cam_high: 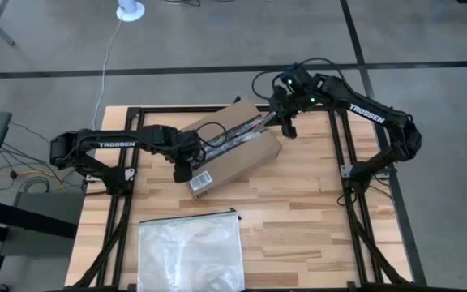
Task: Unpack boxes
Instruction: Open the box using the cutter
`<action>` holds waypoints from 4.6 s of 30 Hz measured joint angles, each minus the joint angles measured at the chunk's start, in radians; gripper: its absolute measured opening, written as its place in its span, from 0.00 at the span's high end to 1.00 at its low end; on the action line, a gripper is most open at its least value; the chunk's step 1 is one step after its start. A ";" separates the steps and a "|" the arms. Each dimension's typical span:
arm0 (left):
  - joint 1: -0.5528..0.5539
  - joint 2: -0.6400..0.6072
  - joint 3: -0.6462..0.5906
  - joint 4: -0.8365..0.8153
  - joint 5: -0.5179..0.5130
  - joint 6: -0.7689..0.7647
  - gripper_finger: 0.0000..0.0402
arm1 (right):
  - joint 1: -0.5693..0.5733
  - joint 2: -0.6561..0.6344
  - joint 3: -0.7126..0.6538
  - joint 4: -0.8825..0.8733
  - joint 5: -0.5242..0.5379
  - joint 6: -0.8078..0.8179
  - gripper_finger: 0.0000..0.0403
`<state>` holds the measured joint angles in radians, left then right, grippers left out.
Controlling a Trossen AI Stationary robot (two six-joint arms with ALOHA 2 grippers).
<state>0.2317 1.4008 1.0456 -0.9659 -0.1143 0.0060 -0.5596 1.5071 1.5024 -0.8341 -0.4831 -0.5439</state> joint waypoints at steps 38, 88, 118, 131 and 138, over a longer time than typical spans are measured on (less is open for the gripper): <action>0.128 -0.435 -0.379 0.320 -0.119 -0.214 0.62 | 0.265 0.445 -0.002 0.926 -0.143 0.316 0.85; 0.188 -0.417 -0.394 0.376 -0.015 -0.095 0.62 | 0.248 0.614 0.059 0.925 -0.080 0.120 0.85; 0.172 -0.429 -0.383 0.403 0.031 -0.070 0.62 | 0.100 0.544 0.276 0.254 0.105 -0.161 0.85; 0.285 -0.206 -0.370 0.904 0.169 0.102 0.62 | 0.120 0.545 0.275 0.244 0.088 -0.134 0.85; 0.338 -0.047 -0.294 1.052 0.336 0.145 0.62 | 0.120 0.545 0.275 0.245 0.084 -0.112 0.85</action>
<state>0.5697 1.3540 0.7516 0.0862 0.2215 0.1509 -0.4400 2.0518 1.7775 -0.5887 -0.3988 -0.6560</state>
